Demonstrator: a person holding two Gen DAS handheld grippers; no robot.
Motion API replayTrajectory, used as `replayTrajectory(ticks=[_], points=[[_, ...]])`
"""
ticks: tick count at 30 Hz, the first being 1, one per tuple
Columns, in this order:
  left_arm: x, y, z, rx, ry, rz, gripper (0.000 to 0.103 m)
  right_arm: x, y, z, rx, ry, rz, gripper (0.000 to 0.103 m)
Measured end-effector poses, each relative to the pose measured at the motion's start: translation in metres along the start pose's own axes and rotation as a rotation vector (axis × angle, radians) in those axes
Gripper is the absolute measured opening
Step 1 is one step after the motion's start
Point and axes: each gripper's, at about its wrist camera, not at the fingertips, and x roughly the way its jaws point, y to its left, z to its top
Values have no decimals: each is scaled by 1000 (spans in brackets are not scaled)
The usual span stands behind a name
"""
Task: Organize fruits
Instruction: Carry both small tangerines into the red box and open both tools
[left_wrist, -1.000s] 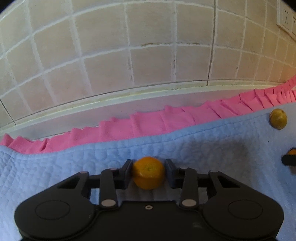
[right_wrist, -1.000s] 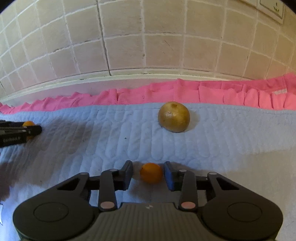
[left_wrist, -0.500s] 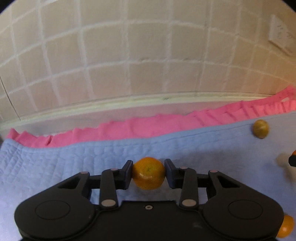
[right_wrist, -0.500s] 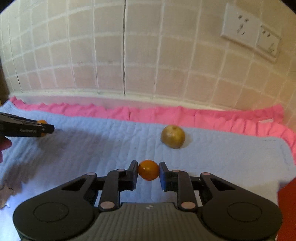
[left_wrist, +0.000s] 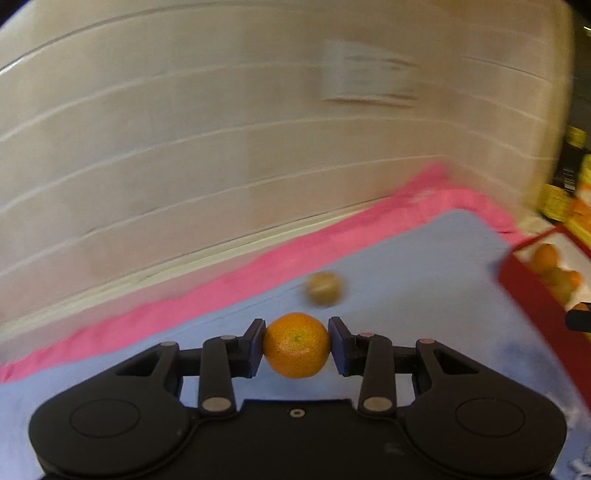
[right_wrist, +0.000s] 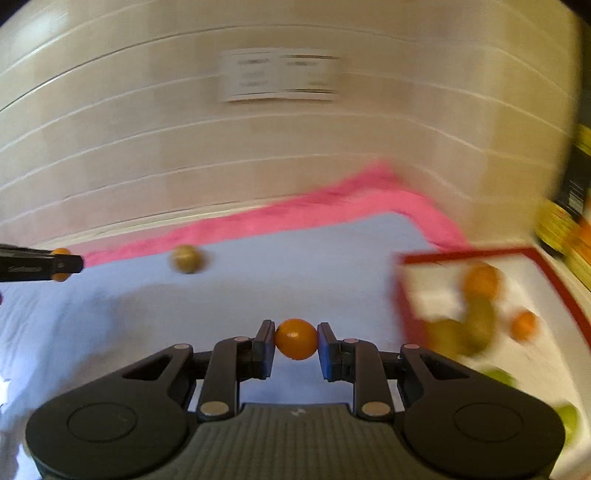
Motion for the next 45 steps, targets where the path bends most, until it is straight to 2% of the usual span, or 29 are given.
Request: replayTrajectory(ticks=[5,10,13,16,19,22,26,36,45], points=[[18,-85,28,132,-19,-149,44,-24,-81,-10,158,-8,-102,26],[36,-168,56,242,-44,-293,44,-38,-142,-11,241,-13,-196,26],[53,-206,74,250,-23,-398,44,-40,-165,-6,257,-23,-221,26],[82,-236,89,221,52,-495,44,-32,-182,-2,266,-8,-242,26],[112,-261,94,243,113,-489,44,-12,-199,-1,319,54,-235,26],[138,-282,95,270,179,-491,44,12,-214,-4,383,105,-191,26],[161,-298,91,300,232,-461,44,38,-221,-4,395,151,-189,26],[186,-309,78,353,275,-422,44,73,-228,-7,367,244,-211,26],[188,-311,76,355,273,-418,46,84,-225,-12,365,275,-209,27]])
